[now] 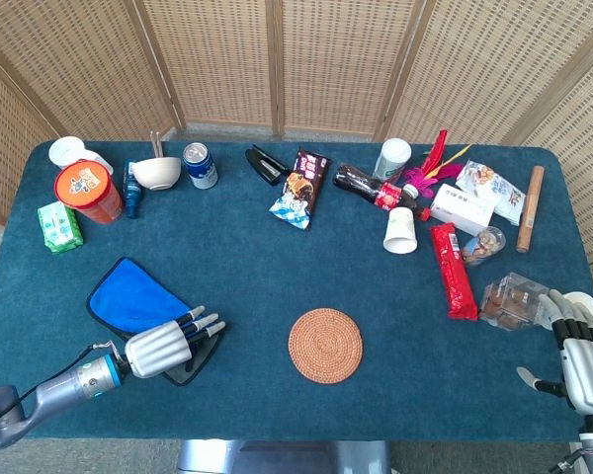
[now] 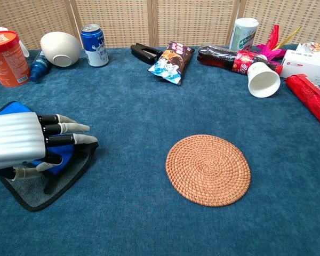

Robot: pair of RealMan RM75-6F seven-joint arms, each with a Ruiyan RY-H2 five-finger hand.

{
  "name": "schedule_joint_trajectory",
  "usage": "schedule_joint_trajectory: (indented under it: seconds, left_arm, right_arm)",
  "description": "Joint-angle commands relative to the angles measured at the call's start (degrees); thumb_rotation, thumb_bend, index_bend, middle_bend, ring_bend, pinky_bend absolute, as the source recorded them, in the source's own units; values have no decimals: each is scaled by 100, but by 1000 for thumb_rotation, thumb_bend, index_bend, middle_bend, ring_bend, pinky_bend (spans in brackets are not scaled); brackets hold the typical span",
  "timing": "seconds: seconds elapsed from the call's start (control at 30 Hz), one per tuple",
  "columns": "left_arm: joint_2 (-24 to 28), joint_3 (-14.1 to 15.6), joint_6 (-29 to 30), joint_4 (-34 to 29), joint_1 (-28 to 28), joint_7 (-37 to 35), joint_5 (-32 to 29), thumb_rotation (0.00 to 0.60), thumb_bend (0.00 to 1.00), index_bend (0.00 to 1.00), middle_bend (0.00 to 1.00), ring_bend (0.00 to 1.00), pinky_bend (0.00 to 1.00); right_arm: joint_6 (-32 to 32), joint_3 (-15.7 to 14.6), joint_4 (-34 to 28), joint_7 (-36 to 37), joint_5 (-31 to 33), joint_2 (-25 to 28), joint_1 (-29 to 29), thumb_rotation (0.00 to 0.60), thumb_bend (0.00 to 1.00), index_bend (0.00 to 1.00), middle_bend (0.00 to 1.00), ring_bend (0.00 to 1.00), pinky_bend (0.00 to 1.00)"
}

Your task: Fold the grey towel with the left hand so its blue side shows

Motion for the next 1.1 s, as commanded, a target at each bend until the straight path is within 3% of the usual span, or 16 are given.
schedule_joint_trajectory:
  seconds: [0.03, 1.1]
  left_arm:
    - [6, -3, 21, -8, 1, 13, 4, 600, 442, 711, 0, 0, 189]
    - [367, 145, 14, -492, -92, -142, 139, 600, 443, 718, 0, 0, 208]
  right_arm:
    - [1, -1, 0, -4, -2, -1, 0, 600, 0, 0, 0, 0, 0]
    - [-25, -2, -5, -49, 26, -15, 13, 600, 0, 0, 0, 0, 0]
